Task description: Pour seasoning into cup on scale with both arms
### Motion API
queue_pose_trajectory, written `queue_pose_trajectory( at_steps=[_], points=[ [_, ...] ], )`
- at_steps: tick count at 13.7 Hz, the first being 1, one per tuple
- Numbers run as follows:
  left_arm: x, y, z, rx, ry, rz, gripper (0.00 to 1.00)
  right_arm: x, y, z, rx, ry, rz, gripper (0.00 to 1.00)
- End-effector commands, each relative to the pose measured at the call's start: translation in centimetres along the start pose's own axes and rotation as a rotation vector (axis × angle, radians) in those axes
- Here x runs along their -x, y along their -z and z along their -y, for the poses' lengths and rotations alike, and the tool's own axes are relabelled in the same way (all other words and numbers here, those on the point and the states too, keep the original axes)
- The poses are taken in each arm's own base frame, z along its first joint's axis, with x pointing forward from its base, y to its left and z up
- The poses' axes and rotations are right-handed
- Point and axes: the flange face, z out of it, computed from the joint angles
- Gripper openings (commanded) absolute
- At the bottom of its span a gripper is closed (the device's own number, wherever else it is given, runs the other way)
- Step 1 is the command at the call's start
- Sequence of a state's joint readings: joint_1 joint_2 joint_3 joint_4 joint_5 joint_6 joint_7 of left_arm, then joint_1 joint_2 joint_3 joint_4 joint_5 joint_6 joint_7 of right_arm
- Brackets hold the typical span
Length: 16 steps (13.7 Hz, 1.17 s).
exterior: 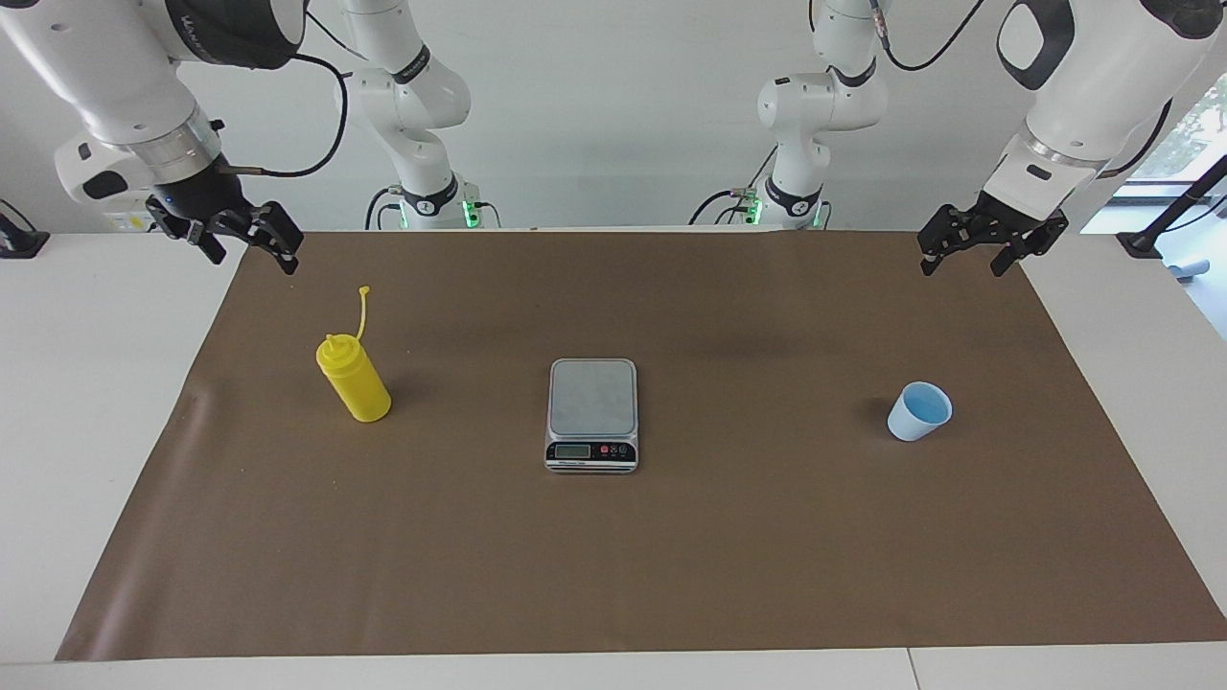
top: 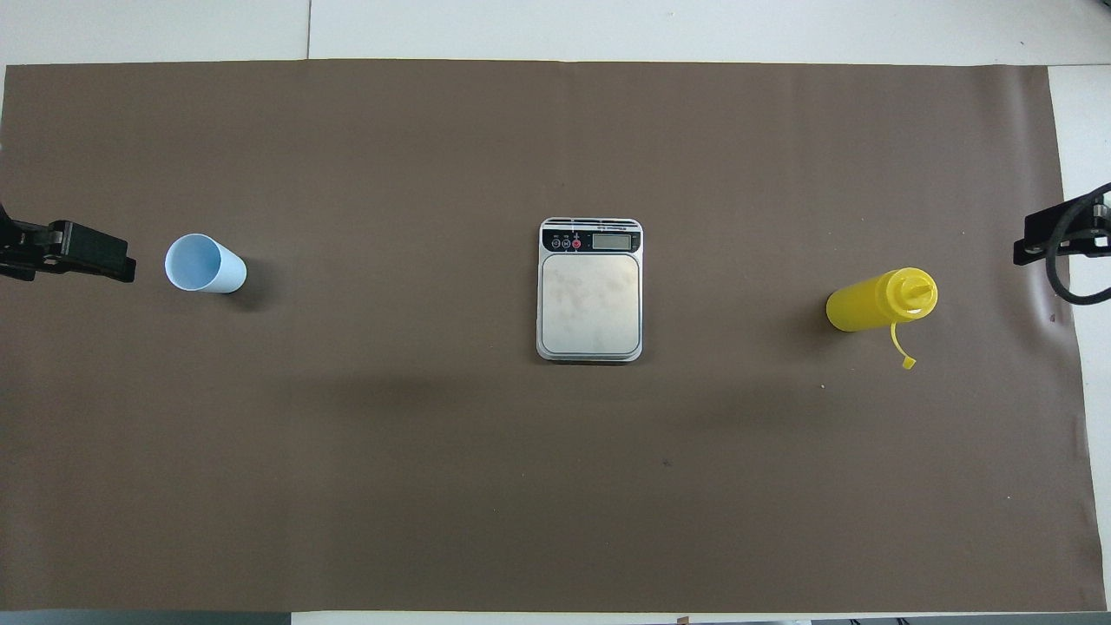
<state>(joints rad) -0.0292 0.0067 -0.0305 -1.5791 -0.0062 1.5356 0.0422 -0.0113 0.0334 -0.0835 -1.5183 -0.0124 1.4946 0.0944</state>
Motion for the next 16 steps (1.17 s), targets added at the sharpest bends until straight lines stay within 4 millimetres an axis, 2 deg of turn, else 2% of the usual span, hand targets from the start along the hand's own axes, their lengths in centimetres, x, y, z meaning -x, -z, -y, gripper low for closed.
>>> queue_pose_trajectory(
  at_steps=[1,2,3,6,7,9,10,11,14,16],
  points=[
    [1.2,-0.2,1.3,0.005,0.005,0.005,1.00,0.4,-0.1,-1.0,-0.009,0.001,-0.004,1.00],
    [1.0,-0.5,2.4,0.004,0.019,-0.015,1.00,0.2,0.0,-1.1,-0.009,-0.004,-0.018,1.00],
    [0.8,-1.0,2.7,0.001,0.024,-0.050,1.00,0.0,0.2,-0.8,-0.010,0.004,-0.038,1.00],
    [-0.5,-5.1,2.8,-0.005,0.024,-0.121,1.00,0.0,0.3,0.2,-0.010,0.019,-0.049,1.00],
    [-0.7,-7.0,2.8,-0.005,0.020,-0.124,1.00,0.0,0.3,0.7,-0.009,0.025,-0.054,1.00],
    [-1.3,-10.4,3.0,-0.009,-0.009,-0.139,1.00,-0.2,0.2,-1.4,-0.040,-0.016,-0.049,1.00],
    [-1.8,-12.4,3.3,-0.008,-0.028,-0.139,1.00,-0.5,0.2,-3.2,-0.138,-0.070,-0.050,1.00],
    [-2.3,-14.4,4.7,-0.010,-0.029,-0.144,1.00,-1.1,0.0,-5.0,-0.215,-0.173,-0.076,1.00],
    [-3.7,-18.8,6.8,-0.022,-0.064,-0.175,1.00,-1.0,-0.8,-6.6,-0.268,-0.497,0.003,1.00],
    [-4.7,-21.1,7.1,-0.024,-0.059,-0.200,1.00,-1.9,-2.9,-10.8,-0.411,-0.798,0.122,1.00]
  ],
)
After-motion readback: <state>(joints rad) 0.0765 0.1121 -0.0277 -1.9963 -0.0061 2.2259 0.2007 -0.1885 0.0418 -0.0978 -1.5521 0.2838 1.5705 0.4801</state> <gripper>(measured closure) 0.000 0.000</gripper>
